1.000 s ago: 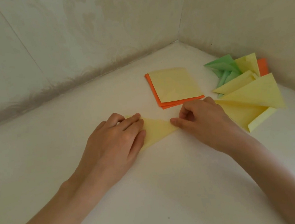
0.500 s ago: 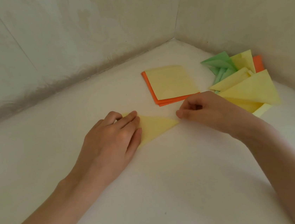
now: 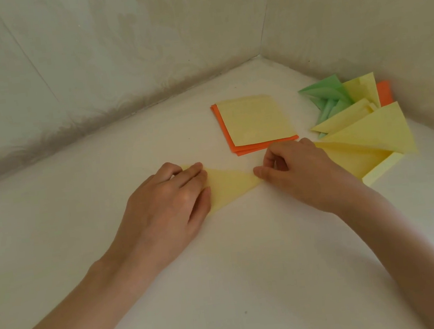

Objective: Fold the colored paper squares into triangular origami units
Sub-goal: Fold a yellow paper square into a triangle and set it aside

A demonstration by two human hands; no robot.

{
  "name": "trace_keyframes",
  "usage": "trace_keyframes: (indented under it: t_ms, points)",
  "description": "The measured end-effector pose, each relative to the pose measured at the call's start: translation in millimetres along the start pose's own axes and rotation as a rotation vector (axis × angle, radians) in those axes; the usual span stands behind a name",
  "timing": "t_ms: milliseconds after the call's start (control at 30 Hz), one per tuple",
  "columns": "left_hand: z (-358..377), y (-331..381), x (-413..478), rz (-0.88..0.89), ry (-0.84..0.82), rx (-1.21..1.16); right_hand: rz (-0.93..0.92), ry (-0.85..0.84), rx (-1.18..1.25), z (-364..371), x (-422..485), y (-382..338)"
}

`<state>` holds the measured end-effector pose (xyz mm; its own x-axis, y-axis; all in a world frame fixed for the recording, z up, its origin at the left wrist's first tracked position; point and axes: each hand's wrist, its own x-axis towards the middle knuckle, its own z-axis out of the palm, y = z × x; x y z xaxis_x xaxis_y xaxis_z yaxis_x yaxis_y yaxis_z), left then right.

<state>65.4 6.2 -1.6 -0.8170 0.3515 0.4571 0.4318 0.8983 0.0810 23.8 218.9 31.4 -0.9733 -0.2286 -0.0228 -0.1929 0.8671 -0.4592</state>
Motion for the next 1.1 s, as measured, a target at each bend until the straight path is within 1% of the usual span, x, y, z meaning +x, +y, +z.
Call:
trace_keyframes:
  t_ms: [67,133,267,333,433,500,600,700,800,933,967,1033,1100]
  points:
    - [0,0,1,-0.006,-0.006,-0.003,-0.039,0.015,0.015,0,1,-1]
    - [0,-1,1,-0.014,-0.014,-0.011,-0.077,0.033,0.083,2,2,-1]
    - [-1,-1,1,-0.021,-0.032,-0.021,-0.173,0.129,0.176,4,1,-3]
    - [-1,-2,1,-0.028,-0.042,-0.043,-0.295,0.170,0.148,9,0,-8]
    - [-1,-4,1,-0.062,-0.059,-0.095,-0.516,0.164,-0.019,23,1,-11]
    - [-1,-5,0,-0.067,-0.079,-0.103,-0.567,0.159,-0.111,27,2,-11]
    - [-1,-7,-2,-0.036,-0.109,-0.076,-0.596,0.220,-0.228,29,0,-7]
    - [-1,-14,-8,0.020,-0.146,-0.072,-0.557,0.269,-0.252,30,-4,3]
    - [-2,-20,-10,0.090,-0.148,-0.098,-0.499,0.297,-0.198,29,-5,14]
    - [-2,-11,-6,0.352,-0.074,-0.137,-0.495,0.244,-0.041,31,1,13]
    - [-3,-9,-6,0.373,-0.092,-0.149,-0.485,0.227,-0.007,31,1,13]
    - [-5,-5,-7,0.347,-0.159,-0.171,-0.451,0.195,0.058,30,1,14]
    - [-6,-4,-7,0.319,-0.198,-0.174,-0.435,0.182,0.066,29,0,12]
